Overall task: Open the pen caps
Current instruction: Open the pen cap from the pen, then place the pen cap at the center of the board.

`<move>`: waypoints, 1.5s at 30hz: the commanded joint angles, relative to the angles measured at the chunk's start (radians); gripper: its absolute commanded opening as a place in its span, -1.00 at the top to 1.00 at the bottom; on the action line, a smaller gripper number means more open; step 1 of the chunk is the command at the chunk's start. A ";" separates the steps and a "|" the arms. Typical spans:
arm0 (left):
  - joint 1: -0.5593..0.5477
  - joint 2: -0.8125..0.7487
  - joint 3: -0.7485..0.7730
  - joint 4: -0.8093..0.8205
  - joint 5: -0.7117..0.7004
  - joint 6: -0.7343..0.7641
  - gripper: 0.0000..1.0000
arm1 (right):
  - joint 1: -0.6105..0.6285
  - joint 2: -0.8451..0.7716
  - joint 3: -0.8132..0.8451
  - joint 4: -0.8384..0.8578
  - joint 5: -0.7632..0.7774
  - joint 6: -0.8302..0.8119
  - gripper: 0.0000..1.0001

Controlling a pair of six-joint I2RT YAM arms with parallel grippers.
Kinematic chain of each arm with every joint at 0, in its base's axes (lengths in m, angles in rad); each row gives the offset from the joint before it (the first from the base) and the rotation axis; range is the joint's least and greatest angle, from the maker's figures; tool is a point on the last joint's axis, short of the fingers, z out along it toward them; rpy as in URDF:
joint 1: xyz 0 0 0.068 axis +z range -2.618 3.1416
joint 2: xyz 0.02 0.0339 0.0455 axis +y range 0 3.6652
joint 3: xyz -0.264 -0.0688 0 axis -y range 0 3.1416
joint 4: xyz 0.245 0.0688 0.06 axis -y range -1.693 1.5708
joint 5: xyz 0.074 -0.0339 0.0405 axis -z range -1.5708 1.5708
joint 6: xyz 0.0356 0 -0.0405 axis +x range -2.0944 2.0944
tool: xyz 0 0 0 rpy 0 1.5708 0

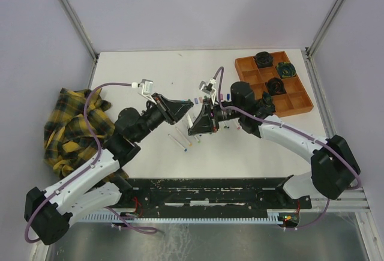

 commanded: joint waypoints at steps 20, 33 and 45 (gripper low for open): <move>0.391 0.118 0.339 0.062 0.207 0.016 0.94 | 0.004 0.099 0.028 0.075 -0.052 0.054 1.00; 0.646 0.182 0.231 0.033 0.208 -0.069 0.95 | 0.050 0.133 0.078 -0.166 0.031 -0.152 1.00; 0.706 0.139 -0.095 -0.234 0.032 0.070 0.95 | 0.128 0.237 0.194 -0.418 0.205 -0.309 1.00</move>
